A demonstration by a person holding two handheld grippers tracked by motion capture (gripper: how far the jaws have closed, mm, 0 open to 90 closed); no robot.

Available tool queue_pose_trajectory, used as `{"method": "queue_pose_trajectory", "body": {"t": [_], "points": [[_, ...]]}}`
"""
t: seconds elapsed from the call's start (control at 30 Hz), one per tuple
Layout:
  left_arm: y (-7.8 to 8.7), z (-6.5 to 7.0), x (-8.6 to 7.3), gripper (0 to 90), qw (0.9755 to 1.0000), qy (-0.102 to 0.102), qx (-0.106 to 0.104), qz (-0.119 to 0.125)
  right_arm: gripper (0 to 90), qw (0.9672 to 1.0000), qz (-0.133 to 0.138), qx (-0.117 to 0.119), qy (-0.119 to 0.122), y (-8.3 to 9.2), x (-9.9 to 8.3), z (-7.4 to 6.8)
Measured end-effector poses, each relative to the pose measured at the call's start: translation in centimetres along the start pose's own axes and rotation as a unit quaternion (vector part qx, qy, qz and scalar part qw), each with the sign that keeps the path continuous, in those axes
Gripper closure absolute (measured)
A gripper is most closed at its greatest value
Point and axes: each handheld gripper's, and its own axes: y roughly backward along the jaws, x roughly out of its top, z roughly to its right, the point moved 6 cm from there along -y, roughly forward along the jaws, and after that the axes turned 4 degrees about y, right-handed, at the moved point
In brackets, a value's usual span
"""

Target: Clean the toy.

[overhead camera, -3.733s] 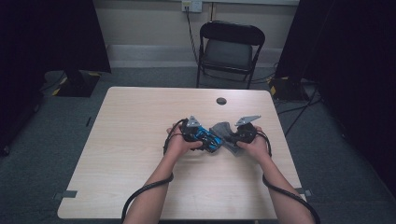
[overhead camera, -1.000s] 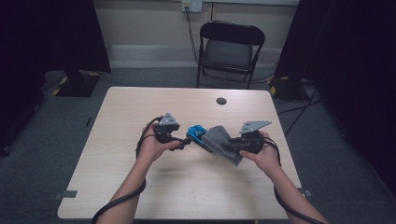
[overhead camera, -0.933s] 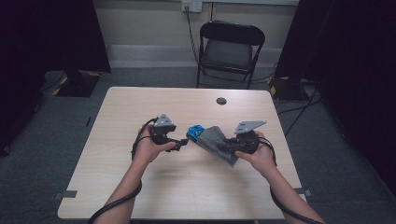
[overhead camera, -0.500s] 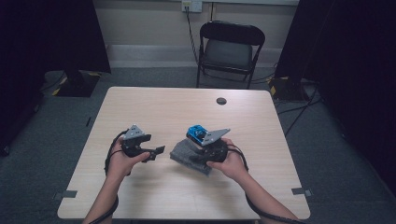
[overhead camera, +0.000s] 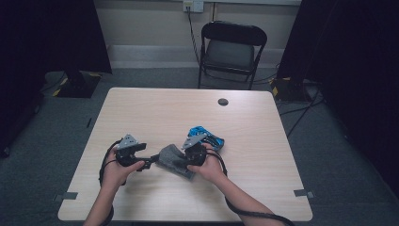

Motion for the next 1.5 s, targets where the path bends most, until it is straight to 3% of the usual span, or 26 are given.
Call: {"method": "queue_pose_trajectory", "body": {"t": [0.1,0.27,0.4,0.5,0.6,0.67,0.87,0.9,1.07,1.17,1.5], "points": [[0.4,0.0,-0.1,20.8,1.0,-0.003,0.001,0.002,63.3,0.9998,0.012,-0.011,-0.009,-1.0,1.1,0.3],[0.5,0.2,-0.2,21.1,1.0,-0.003,-0.002,0.005,55.6,0.9998,0.02,-0.007,-0.002,-0.8,1.8,-0.1],[0.0,0.7,-0.1,20.8,0.9998,-0.017,-0.006,0.002,53.7,0.9993,0.037,-0.009,-0.004,0.9,1.9,0.0],[-0.5,1.4,0.2,19.8,0.9996,-0.026,-0.011,0.0,50.6,0.9991,0.041,-0.014,-0.004,3.1,1.0,0.6],[-1.0,2.0,0.6,19.7,0.9992,-0.038,-0.017,0.001,50.0,0.9989,0.042,-0.019,-0.008,3.9,0.7,0.9],[-1.8,2.6,1.0,19.6,0.9984,-0.05,-0.026,-0.001,46.2,0.9983,0.05,-0.026,-0.017,4.9,0.3,1.6],[-3.1,3.3,0.8,21.6,0.9974,-0.055,-0.044,-0.014,40.1,0.9964,0.059,-0.054,-0.029,6.2,0.0,3.5],[-3.3,3.3,0.8,21.6,0.9969,-0.063,-0.044,-0.018,37.6,0.9952,0.065,-0.065,-0.035,6.5,0.0,4.2],[-3.6,3.4,0.7,21.6,0.9967,-0.063,-0.047,-0.021,34.3,0.9928,0.07,-0.086,-0.046,7.0,-0.1,5.9],[-3.6,3.4,0.8,21.8,0.9965,-0.064,-0.05,-0.021,31.1,0.9916,0.058,-0.106,-0.046,7.2,-0.6,7.4],[-4.6,3.6,1.0,21.2,0.9933,-0.088,-0.066,-0.035,27.3,0.9893,0.036,-0.124,-0.067,6.5,-2.2,10.4]]}}
